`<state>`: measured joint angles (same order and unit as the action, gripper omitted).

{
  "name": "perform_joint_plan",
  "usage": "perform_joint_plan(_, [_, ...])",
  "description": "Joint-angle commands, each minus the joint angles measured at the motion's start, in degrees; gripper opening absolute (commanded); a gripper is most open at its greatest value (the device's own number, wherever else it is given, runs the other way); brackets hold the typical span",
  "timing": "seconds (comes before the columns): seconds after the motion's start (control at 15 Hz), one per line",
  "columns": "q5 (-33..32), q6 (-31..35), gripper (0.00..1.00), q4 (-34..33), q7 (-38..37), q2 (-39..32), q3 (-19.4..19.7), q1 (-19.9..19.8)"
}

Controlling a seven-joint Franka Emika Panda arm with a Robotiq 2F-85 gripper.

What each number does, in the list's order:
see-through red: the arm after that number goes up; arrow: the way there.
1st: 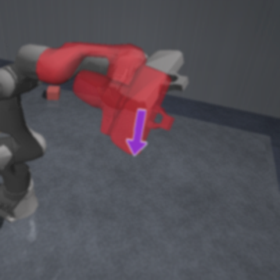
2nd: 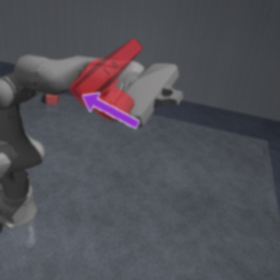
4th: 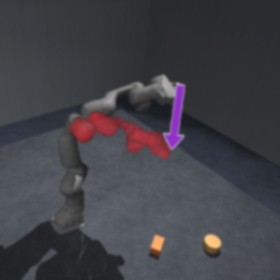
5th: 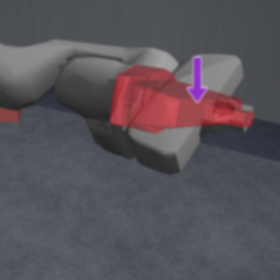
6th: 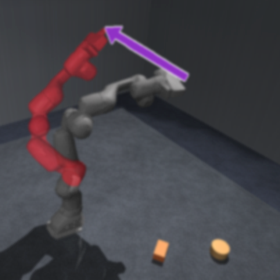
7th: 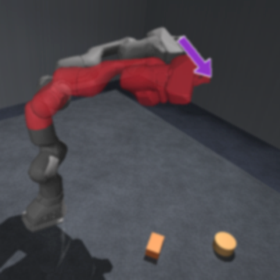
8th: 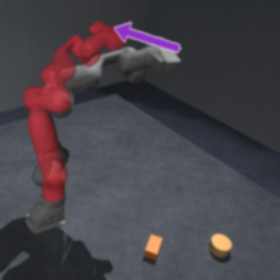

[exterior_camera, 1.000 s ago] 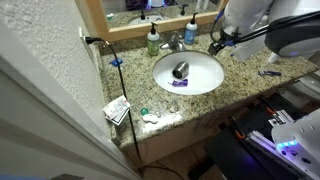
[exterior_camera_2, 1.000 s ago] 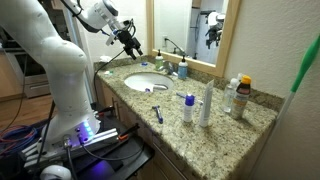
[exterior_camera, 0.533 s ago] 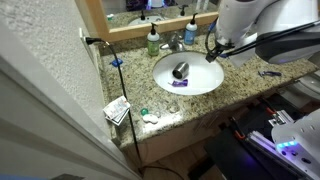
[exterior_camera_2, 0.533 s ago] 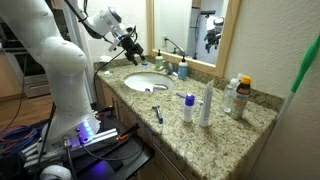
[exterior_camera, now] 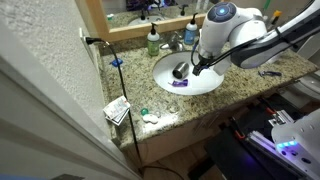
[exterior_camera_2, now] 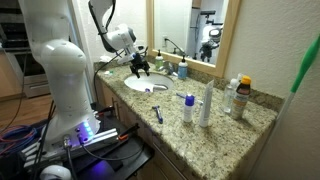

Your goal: Remove the silver cup out of the sink

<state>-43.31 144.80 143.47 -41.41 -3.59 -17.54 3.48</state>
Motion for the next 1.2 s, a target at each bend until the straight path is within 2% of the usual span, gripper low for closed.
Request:
perform_joint_plan(0.0, [-0.95,-1.50,1.00,0.07,-2.00,-0.13,3.18,3.52])
perform_joint_plan(0.13, [-1.93,-3.81,1.00,-0.13,-4.07,0.34,4.09,4.64])
perform_joint_plan(0.4, [-4.10,-0.91,1.00,-0.14,-8.90,-0.06,5.86,6.04])
perform_joint_plan(0.53, [1.29,0.92,1.00,0.41,-5.94,-0.58,5.68,6.23])
perform_joint_plan(0.6, [2.52,4.18,1.00,0.77,-5.11,-0.79,5.83,6.16])
perform_joint_plan(0.67, [0.49,0.26,1.00,0.08,-6.96,0.01,6.03,6.84])
perform_joint_plan(0.8, [1.80,2.19,1.00,0.31,-6.51,-0.13,6.08,7.02])
perform_joint_plan(0.93, [7.97,-1.67,1.00,-4.00,0.21,-6.18,6.07,6.61])
perform_joint_plan(1.07, [8.32,3.83,1.00,-8.72,7.21,-12.69,7.15,6.23])
perform_joint_plan(1.13, [8.42,3.31,1.00,-11.58,7.82,-15.12,7.93,6.92])
